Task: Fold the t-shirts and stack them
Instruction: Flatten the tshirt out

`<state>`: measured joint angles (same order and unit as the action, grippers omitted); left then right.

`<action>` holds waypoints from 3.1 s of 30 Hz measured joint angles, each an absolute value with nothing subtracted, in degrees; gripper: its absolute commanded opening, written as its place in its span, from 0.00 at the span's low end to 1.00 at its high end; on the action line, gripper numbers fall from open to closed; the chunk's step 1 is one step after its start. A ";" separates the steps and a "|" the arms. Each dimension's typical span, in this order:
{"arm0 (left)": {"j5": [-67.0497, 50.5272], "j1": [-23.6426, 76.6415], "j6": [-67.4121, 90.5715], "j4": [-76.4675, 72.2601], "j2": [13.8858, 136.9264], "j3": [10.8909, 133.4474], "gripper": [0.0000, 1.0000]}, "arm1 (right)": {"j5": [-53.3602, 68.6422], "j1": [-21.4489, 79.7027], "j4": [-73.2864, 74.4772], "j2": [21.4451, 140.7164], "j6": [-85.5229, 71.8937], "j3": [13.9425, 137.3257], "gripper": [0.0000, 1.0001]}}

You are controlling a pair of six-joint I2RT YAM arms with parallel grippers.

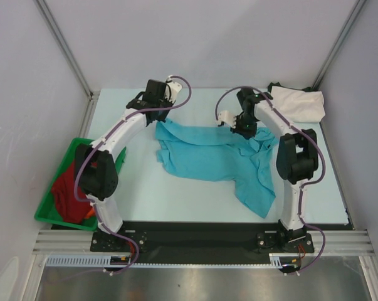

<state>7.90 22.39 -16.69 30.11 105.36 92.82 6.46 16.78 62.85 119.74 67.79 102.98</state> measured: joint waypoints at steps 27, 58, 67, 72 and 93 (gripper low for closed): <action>7.70 23.88 -28.67 34.44 77.36 98.80 0.00 | 5.48 1.43 36.14 78.83 33.52 104.62 0.00; -6.00 17.80 -29.89 42.89 56.90 104.64 0.01 | 6.07 1.65 33.50 59.64 25.41 118.54 0.00; -5.52 17.41 -27.20 38.33 66.61 80.53 0.01 | 8.95 2.83 24.45 69.19 28.36 85.36 0.00; -6.52 15.44 -26.85 32.49 76.73 70.17 0.00 | 8.93 5.39 20.58 77.95 30.70 74.11 0.00; -8.51 8.05 -20.58 22.44 111.98 90.72 0.00 | 9.61 5.08 13.91 127.66 31.48 112.22 0.00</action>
